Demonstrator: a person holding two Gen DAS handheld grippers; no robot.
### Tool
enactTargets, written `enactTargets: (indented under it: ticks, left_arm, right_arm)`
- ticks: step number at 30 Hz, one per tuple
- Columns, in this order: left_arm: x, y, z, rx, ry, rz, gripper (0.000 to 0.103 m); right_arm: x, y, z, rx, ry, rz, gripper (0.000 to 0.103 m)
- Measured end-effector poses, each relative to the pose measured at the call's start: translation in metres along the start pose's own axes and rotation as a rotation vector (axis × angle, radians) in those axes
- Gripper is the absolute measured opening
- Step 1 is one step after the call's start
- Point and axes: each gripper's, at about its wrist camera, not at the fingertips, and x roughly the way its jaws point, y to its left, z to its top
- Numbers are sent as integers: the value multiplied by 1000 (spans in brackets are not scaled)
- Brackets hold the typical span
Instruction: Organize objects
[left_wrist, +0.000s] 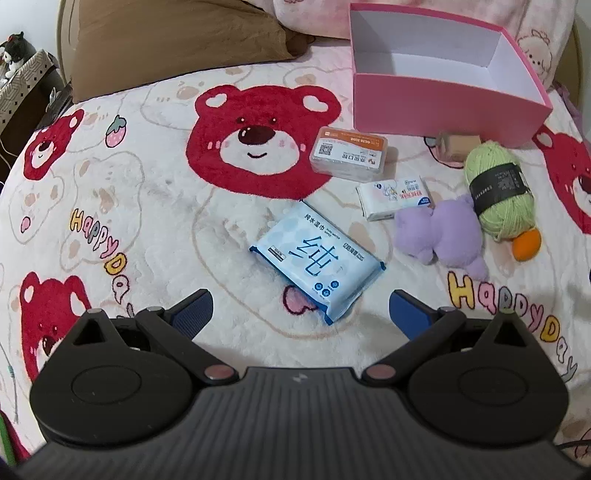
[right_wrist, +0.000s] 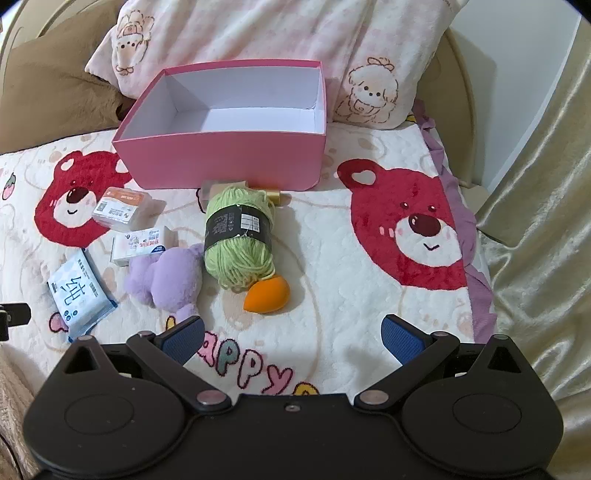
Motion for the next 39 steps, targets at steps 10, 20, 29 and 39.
enactTargets:
  ticks: [10,20,29,39]
  left_arm:
    - [1,4,-5,-22,-13,-43,103]
    - [-1,3,-5,-15,-12,-68,103]
    - [-3,3,-5,-22,7,-92,103]
    - [-1,7,-6,-29,18,-92,103]
  right_arm:
    - [2,0,-1,5,7,-2,103]
    - [5,-1,-2,11,16,-5,103]
    - [5,-1,-2,11,17,-6,103]
    - [7,0,-4,11,24,-10,103]
